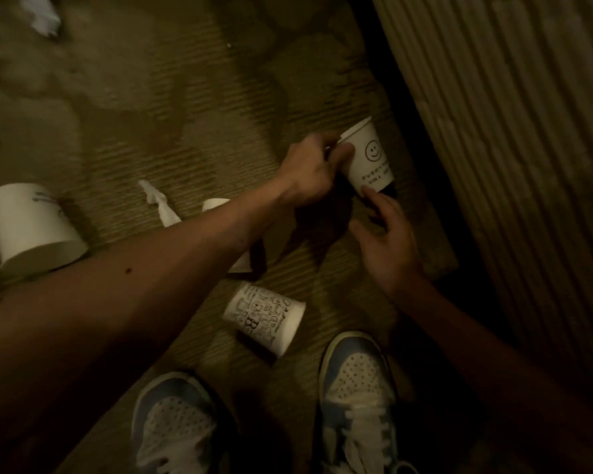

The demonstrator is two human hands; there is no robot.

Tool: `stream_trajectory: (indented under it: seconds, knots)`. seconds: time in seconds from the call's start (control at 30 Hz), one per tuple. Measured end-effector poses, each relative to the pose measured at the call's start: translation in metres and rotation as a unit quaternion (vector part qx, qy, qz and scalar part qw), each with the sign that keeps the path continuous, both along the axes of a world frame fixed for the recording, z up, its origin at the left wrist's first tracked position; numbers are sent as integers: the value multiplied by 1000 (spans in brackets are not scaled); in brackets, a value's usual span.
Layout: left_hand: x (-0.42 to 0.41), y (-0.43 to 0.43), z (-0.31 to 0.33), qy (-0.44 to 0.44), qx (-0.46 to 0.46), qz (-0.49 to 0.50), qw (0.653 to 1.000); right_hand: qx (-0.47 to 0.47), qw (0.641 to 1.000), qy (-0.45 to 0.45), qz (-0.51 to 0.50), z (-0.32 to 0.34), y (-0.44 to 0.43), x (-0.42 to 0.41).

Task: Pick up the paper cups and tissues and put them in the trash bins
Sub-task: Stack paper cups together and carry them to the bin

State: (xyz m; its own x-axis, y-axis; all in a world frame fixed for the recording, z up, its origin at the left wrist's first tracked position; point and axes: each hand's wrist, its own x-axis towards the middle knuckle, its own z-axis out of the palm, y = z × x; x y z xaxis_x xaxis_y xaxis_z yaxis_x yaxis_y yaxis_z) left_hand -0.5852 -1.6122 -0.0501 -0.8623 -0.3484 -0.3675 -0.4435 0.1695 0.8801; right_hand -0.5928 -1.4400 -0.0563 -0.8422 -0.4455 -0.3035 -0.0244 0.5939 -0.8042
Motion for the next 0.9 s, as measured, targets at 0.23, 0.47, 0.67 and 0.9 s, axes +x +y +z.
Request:
stream_trajectory:
  seconds: [0.23, 0.47, 0.67, 0.9]
  knots:
    - [70, -38, 24, 16, -15, 11, 1000, -36, 998, -35, -26, 24, -42, 9]
    - [143, -36, 62, 11, -18, -23, 1000, -74, 952, -239, 175, 47, -68, 34]
    - [210, 5, 45, 2, 146, 210, 967, -36, 904, -343, 252, 51, -36, 27]
    - [245, 51, -2, -120, 185, 202, 954, 41, 870, -457, 181, 34, -3, 40]
